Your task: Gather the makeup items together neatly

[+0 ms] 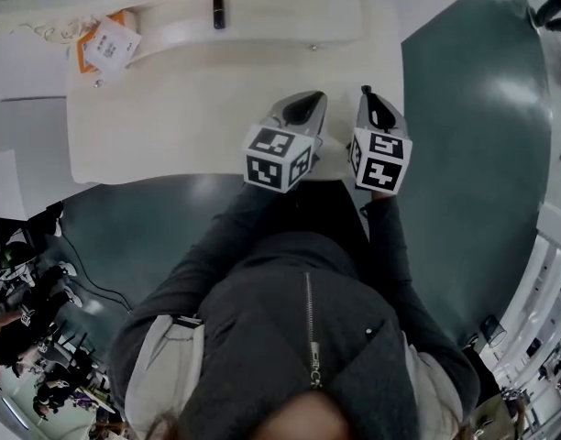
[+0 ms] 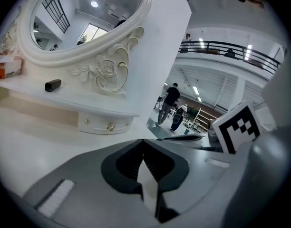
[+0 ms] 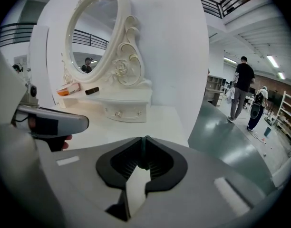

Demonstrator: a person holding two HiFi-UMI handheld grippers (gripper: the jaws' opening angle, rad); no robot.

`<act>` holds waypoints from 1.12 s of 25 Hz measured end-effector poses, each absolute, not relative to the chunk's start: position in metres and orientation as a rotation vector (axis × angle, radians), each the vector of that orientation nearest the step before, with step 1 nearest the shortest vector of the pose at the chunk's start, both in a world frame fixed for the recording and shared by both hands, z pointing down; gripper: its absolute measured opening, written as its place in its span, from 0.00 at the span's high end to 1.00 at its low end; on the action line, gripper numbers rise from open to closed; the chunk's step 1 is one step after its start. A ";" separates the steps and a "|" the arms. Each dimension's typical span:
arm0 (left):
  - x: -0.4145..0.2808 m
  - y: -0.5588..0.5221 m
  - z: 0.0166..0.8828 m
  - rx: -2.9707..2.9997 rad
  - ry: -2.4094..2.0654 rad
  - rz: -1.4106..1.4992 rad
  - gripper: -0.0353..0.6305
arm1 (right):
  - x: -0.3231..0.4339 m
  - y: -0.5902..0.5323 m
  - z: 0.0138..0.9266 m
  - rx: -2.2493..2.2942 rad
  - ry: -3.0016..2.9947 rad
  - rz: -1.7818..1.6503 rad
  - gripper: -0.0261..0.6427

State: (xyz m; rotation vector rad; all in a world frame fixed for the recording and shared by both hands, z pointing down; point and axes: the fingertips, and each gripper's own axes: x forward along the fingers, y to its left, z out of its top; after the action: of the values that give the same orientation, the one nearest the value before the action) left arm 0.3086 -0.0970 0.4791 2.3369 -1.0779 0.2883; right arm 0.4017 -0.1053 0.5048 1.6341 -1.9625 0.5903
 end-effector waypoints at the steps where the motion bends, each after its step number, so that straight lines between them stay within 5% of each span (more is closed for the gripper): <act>1: 0.305 -0.097 0.478 2.338 -1.076 0.289 0.93 | 0.397 -0.106 0.502 1.628 -1.971 0.581 0.91; 28: 0.215 -0.138 0.432 2.323 -1.170 0.208 0.93 | 0.284 -0.163 0.434 1.305 -2.220 0.419 0.91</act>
State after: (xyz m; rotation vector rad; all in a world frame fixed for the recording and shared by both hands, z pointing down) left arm 0.2148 -0.1383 0.4318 2.3230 -1.1699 0.2075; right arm 0.2844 -0.1630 0.4342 1.3047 -2.2201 0.4194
